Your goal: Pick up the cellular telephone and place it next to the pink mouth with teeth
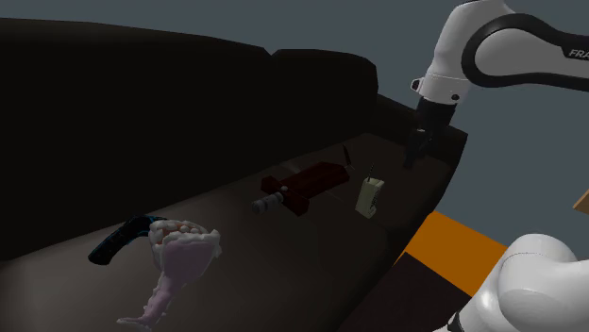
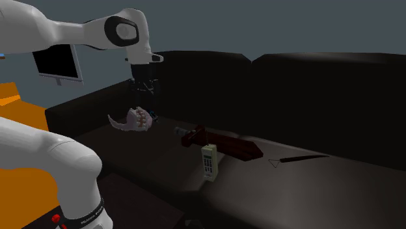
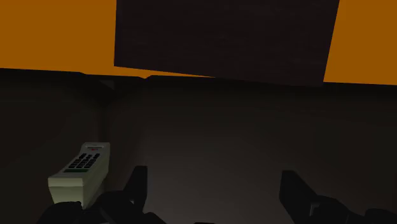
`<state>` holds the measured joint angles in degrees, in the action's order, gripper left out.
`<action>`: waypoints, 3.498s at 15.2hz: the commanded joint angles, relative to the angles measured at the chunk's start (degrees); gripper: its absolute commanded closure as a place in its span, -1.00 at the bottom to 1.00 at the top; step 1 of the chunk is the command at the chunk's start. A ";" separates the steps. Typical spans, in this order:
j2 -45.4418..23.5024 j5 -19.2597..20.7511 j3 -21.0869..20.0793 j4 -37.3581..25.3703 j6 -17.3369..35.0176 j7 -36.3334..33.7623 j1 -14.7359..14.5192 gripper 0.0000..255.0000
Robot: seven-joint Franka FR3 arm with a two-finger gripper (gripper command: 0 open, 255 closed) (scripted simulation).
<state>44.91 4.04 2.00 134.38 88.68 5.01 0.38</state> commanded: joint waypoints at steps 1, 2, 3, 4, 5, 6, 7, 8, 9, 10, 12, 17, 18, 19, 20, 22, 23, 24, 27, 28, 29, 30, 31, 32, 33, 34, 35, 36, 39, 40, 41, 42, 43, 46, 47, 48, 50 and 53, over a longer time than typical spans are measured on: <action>0.00 0.00 0.00 0.00 0.00 0.00 0.00 -1.00; -0.88 0.63 0.87 0.69 1.47 0.89 0.27 -1.00; -1.85 1.25 1.74 1.30 2.95 1.76 0.53 -1.00; -2.89 1.86 2.62 1.84 4.44 2.63 0.79 -1.00; -4.00 2.44 3.50 2.32 5.94 3.48 1.05 -1.00; -5.19 3.01 4.38 2.71 7.45 4.33 1.30 -1.00; -6.46 3.54 5.25 3.04 8.96 5.18 1.56 -1.00; -7.79 4.04 6.12 3.29 10.48 6.02 1.81 -1.00; -9.20 4.52 6.98 3.46 12.00 6.86 2.06 -1.00; -10.68 4.96 7.85 3.56 13.51 7.70 2.28 -1.00; -13.84 5.72 9.56 3.53 16.52 9.38 2.71 -1.00; -22.79 6.69 13.70 2.13 23.79 13.73 3.55 -1.00; -24.74 6.69 14.49 1.62 25.17 14.64 3.68 -1.00; -26.73 6.61 15.25 1.04 26.53 15.59 3.81 -1.00; -28.77 6.45 15.99 0.39 27.84 16.56 3.93 -1.00; -32.98 5.88 17.40 -1.13 30.35 18.58 4.19 -1.00; -35.14 5.46 18.05 -1.99 31.54 19.64 4.32 -1.00; -37.34 4.96 18.66 -2.93 32.68 20.73 4.48 -1.00; -42.23 3.55 19.76 -5.22 34.96 23.22 4.96 -1.00; -42.61 3.46 19.81 -4.80 35.75 23.30 5.01 -1.00; -43.01 3.36 19.87 -4.39 36.54 23.39 5.06 -1.00; -43.42 3.25 19.93 -4.00 37.33 23.48 5.11 -1.00; -43.84 3.14 19.98 -3.61 38.13 23.58 5.15 -1.00; -44.28 3.01 20.04 -3.24 38.92 23.69 5.19 -1.00; -44.73 2.88 20.09 -2.88 39.72 23.80 5.24 -1.00; -45.47 2.65 20.16 -2.33 40.97 23.99 5.31 -1.00; -45.46 2.66 20.16 -2.32 40.97 23.98 5.31 -1.00; -45.46 2.65 20.16 -2.33 40.97 23.99 5.31 -1.00; -45.47 2.65 20.16 -2.33 40.97 23.99 5.31 -1.00; -45.47 2.65 20.16 -2.33 40.97 23.99 5.31 -1.00; -45.47 2.65 20.16 -2.33 40.97 23.99 5.31 -1.00; -45.47 2.65 20.16 -2.34 40.96 23.99 5.31 -1.00; -45.47 2.65 20.16 -2.34 40.96 23.99 5.31 1.00; -45.47 2.65 20.16 -2.34 40.97 23.99 5.31 1.00; -45.47 2.65 20.16 -2.33 40.97 23.98 5.31 1.00; -45.46 2.65 20.16 -2.32 40.98 23.98 5.31 1.00; -45.46 2.65 20.15 -2.30 40.99 23.96 5.30 1.00; -44.94 2.83 20.15 -2.62 40.19 23.90 5.28 1.00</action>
<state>-0.36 6.77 22.18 131.87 129.29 28.96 5.70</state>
